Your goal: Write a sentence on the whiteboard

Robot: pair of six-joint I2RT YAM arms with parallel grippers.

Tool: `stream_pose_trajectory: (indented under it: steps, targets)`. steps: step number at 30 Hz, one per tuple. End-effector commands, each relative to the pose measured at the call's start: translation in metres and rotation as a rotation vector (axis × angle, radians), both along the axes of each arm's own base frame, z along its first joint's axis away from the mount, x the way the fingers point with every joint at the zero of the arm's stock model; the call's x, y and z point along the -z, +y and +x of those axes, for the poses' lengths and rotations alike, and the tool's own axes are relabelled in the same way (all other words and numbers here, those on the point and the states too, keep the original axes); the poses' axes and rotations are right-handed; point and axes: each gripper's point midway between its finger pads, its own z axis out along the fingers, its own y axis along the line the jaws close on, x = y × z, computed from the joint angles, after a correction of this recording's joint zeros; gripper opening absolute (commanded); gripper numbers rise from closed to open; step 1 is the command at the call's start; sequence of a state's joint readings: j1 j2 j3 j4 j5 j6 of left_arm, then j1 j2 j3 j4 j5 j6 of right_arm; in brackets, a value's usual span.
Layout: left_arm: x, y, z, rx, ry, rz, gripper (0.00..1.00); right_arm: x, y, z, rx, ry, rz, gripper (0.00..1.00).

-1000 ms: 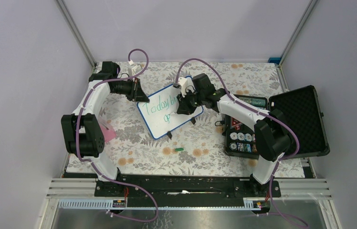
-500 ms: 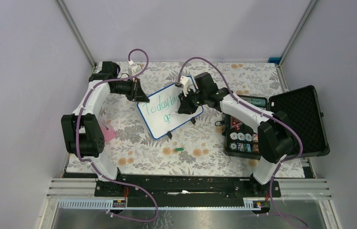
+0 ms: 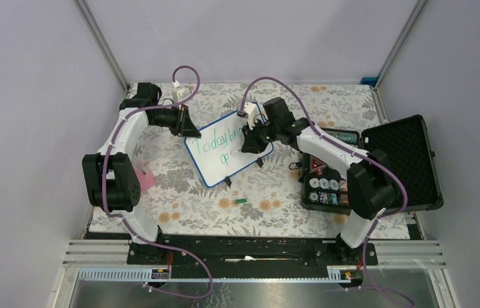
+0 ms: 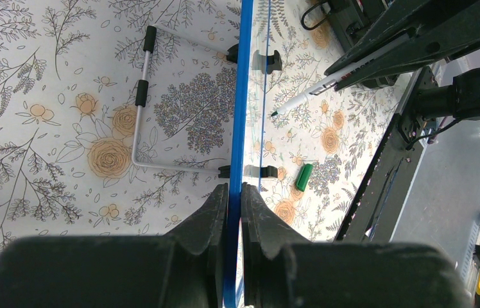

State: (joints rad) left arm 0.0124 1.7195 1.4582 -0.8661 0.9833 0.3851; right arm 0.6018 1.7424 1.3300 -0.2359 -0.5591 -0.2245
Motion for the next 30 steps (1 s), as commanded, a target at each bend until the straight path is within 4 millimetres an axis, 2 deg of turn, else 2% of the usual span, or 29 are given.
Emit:
stream_pose_trajectory:
  steps: [1, 17, 30]
  targets:
    - [-0.003, 0.005, 0.011, -0.007, -0.067, 0.060, 0.00, -0.006, 0.002, 0.012, 0.011, -0.037, 0.000, 0.00]
    - [-0.004, 0.005, 0.011, -0.006, -0.072, 0.060, 0.00, -0.003, 0.004, 0.024, 0.043, -0.046, -0.010, 0.00]
    - [-0.004, 0.005, 0.011, -0.007, -0.071, 0.061, 0.00, -0.005, 0.011, 0.020, 0.023, -0.033, 0.005, 0.00]
